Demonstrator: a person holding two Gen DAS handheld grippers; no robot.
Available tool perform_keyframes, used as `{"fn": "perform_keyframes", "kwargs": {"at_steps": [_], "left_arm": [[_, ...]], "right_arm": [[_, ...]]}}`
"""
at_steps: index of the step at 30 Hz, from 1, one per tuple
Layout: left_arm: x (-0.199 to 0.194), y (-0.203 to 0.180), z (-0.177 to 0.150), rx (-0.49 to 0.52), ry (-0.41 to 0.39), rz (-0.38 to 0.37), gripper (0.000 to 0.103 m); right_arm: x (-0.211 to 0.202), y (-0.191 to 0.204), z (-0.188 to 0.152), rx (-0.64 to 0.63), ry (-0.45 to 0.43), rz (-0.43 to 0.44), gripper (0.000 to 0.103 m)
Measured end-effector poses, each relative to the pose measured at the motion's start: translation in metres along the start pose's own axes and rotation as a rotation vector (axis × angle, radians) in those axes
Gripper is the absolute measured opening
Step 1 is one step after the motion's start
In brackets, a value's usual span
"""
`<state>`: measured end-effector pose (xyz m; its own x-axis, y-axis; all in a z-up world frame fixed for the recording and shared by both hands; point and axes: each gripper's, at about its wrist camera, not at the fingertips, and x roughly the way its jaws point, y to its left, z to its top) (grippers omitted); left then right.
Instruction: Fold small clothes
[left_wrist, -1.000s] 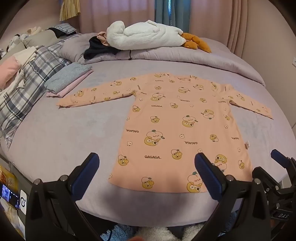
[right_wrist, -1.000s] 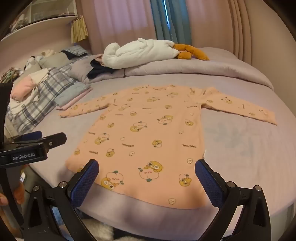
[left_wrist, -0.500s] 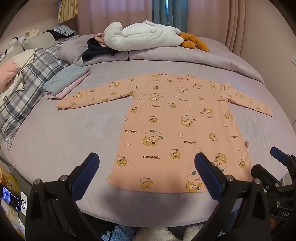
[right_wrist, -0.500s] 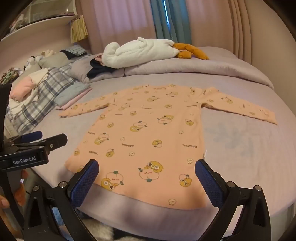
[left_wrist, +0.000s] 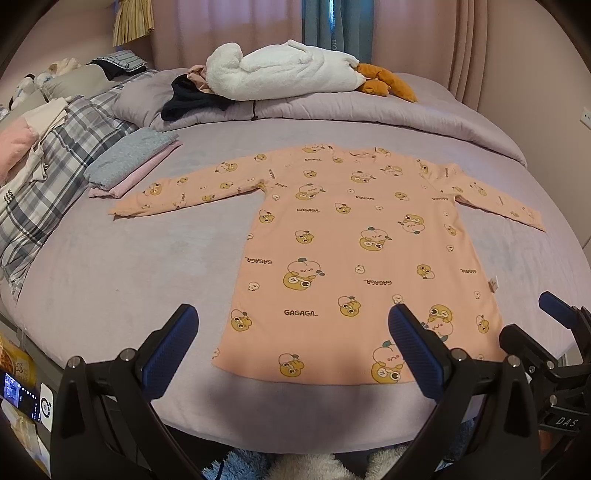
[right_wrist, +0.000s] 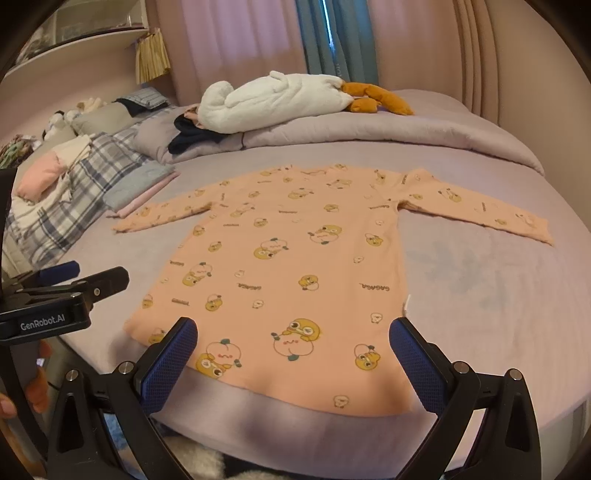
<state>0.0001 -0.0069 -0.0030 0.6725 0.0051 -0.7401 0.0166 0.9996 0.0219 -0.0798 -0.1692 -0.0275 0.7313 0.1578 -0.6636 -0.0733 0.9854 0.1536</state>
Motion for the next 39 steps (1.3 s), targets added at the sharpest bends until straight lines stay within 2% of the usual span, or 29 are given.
{"fn": "perform_keyframes", "kwargs": {"at_steps": [39], "left_arm": [[0.0061, -0.0059, -0.0012, 0.020, 0.020, -0.008, 0.103]], "right_arm": [[0.0005, -0.0015, 0.0005, 0.006, 0.000, 0.000, 0.103]]}}
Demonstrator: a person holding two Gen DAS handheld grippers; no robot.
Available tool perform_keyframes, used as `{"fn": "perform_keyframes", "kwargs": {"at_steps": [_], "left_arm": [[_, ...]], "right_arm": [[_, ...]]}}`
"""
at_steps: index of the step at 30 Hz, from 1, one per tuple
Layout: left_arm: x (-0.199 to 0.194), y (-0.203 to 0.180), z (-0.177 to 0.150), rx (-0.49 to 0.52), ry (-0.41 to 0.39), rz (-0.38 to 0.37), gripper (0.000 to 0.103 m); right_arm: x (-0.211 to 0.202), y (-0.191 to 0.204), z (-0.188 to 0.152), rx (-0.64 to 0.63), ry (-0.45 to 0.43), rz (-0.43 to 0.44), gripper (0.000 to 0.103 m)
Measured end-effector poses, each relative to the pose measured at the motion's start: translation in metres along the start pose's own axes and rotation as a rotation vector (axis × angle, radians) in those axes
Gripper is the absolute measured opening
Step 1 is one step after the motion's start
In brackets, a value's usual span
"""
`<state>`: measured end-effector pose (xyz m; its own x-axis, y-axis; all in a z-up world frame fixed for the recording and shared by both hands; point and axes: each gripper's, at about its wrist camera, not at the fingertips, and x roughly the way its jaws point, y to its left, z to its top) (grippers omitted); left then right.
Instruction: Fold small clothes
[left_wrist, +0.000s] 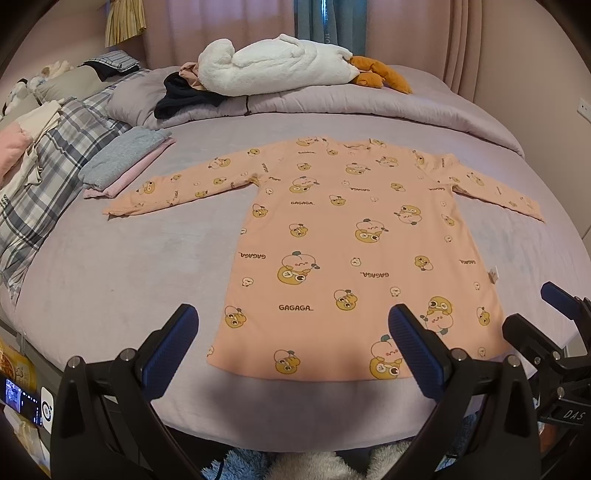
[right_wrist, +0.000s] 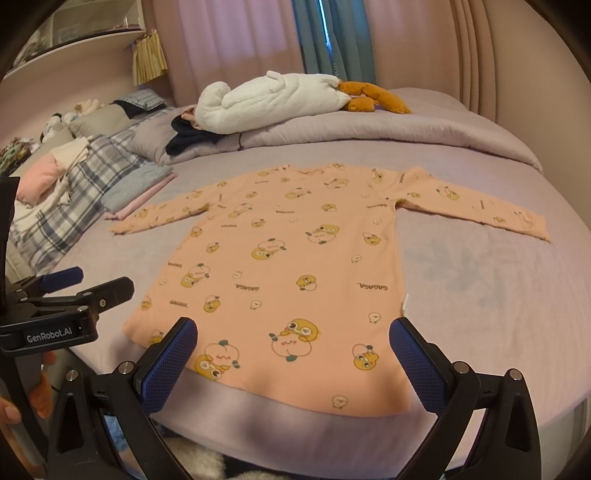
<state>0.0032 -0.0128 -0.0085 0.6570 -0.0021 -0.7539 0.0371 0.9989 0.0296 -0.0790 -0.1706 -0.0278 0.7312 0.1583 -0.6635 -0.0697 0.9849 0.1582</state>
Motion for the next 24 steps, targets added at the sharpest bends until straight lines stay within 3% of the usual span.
{"fn": "perform_keyframes", "kwargs": {"at_steps": [24], "left_arm": [[0.0029, -0.0010, -0.0023, 0.004, 0.005, 0.001, 0.103]], "right_arm": [[-0.0001, -0.0014, -0.0011, 0.003, 0.001, 0.000, 0.103]]}}
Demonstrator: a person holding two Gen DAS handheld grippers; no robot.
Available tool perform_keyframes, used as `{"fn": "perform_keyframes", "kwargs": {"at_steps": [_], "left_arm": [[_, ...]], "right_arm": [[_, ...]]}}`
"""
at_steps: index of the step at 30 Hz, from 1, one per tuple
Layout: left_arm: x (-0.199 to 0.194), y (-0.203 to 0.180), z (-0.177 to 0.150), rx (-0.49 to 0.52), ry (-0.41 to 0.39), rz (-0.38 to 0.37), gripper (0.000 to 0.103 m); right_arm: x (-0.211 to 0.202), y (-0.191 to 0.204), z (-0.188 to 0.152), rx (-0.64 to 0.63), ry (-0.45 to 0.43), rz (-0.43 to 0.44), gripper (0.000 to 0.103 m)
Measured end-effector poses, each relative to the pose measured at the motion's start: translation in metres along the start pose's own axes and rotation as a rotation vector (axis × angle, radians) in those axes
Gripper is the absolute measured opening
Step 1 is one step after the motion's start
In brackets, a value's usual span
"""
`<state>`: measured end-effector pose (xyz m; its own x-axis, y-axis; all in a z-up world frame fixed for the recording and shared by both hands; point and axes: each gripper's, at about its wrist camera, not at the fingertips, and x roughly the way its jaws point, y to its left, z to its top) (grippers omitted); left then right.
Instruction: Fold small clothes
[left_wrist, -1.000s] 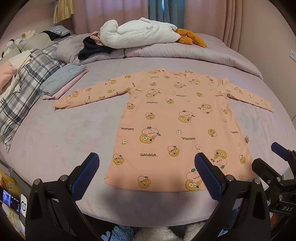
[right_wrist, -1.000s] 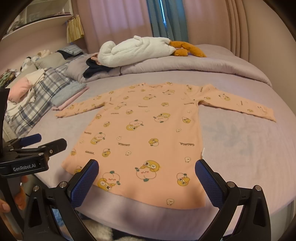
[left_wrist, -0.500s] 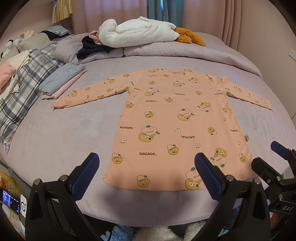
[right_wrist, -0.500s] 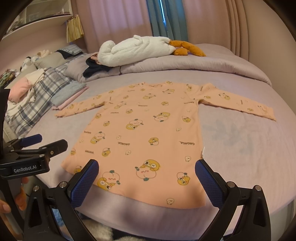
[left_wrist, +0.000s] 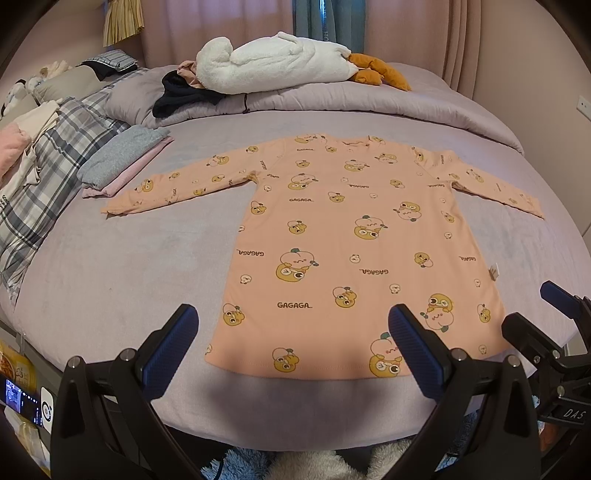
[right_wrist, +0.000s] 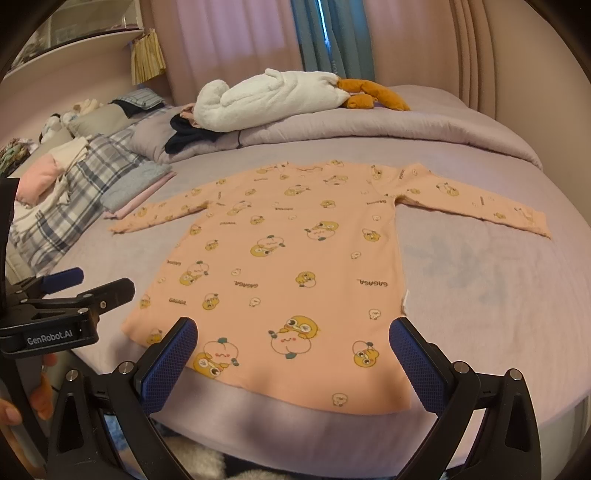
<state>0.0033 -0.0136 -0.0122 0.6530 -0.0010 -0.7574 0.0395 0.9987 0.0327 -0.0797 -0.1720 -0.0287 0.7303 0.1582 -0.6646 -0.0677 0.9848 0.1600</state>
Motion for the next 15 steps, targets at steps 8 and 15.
{"fn": "perform_keyframes", "kwargs": {"at_steps": [8, 15], "left_arm": [[0.010, 0.003, 0.003, -0.031, 0.018, -0.057, 0.103], [0.054, 0.015, 0.013, -0.202, 0.119, -0.297, 0.103]], "right_arm": [[0.003, -0.010, -0.002, 0.027, -0.004, 0.036, 0.103], [0.016, -0.079, -0.006, 0.262, 0.004, 0.195, 0.103]]}}
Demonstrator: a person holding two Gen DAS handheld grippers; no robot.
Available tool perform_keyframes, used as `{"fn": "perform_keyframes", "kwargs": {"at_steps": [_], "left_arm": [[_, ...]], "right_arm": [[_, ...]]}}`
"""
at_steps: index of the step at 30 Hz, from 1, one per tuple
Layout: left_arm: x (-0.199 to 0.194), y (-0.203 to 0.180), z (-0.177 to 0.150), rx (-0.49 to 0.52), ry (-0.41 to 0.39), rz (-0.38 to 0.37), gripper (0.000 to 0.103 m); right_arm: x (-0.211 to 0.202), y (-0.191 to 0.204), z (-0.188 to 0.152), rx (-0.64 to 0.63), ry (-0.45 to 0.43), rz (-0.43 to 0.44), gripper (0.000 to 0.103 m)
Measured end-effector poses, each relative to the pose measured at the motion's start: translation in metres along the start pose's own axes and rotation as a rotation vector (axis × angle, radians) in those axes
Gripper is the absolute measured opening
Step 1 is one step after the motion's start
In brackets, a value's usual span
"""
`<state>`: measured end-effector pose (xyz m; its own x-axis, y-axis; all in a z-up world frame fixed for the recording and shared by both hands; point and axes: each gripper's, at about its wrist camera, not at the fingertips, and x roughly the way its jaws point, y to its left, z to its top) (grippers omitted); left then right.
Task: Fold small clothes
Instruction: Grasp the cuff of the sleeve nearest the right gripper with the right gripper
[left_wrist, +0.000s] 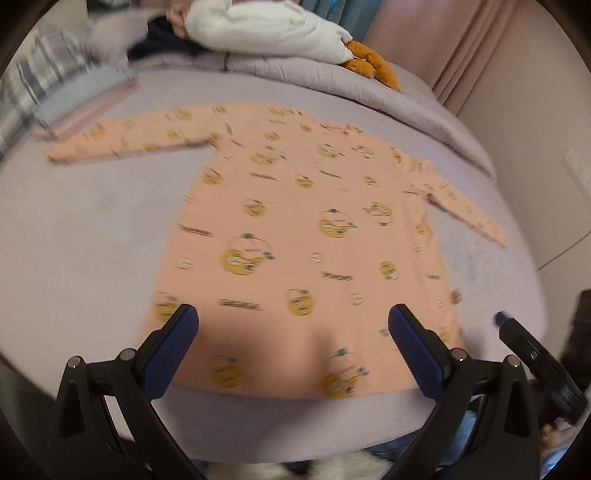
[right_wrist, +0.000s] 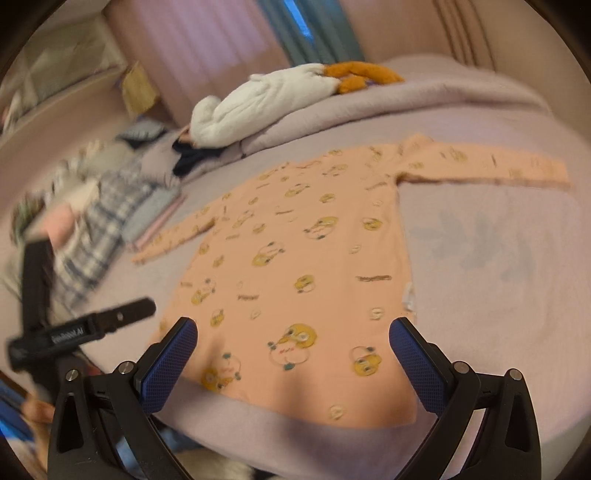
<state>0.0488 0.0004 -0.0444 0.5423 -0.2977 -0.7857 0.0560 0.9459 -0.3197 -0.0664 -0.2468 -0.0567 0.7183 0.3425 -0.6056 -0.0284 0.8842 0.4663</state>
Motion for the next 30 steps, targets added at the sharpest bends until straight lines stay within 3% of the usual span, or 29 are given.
{"fn": "perform_keyframes", "kwargs": {"at_steps": [3, 6, 13, 20, 29, 30], "left_arm": [[0.014, 0.004, 0.006, -0.063, 0.009, -0.130, 0.103], [0.022, 0.002, 0.016, -0.091, -0.001, -0.176, 0.103], [0.047, 0.001, 0.039, -0.075, 0.042, -0.138, 0.103], [0.070, -0.009, 0.068, -0.041, 0.048, -0.115, 0.103], [0.092, -0.030, 0.108, 0.018, 0.022, -0.105, 0.103], [0.095, -0.030, 0.111, 0.022, 0.024, -0.102, 0.103]], "right_arm": [[-0.005, -0.044, 0.009, 0.124, -0.043, -0.026, 0.103], [-0.012, -0.090, 0.018, 0.242, -0.089, -0.074, 0.103], [-0.023, -0.172, 0.051, 0.389, -0.194, -0.177, 0.103], [-0.002, -0.239, 0.087, 0.528, -0.217, -0.149, 0.103], [-0.003, -0.286, 0.122, 0.713, -0.365, -0.138, 0.103], [-0.003, -0.288, 0.123, 0.718, -0.366, -0.144, 0.099]]}}
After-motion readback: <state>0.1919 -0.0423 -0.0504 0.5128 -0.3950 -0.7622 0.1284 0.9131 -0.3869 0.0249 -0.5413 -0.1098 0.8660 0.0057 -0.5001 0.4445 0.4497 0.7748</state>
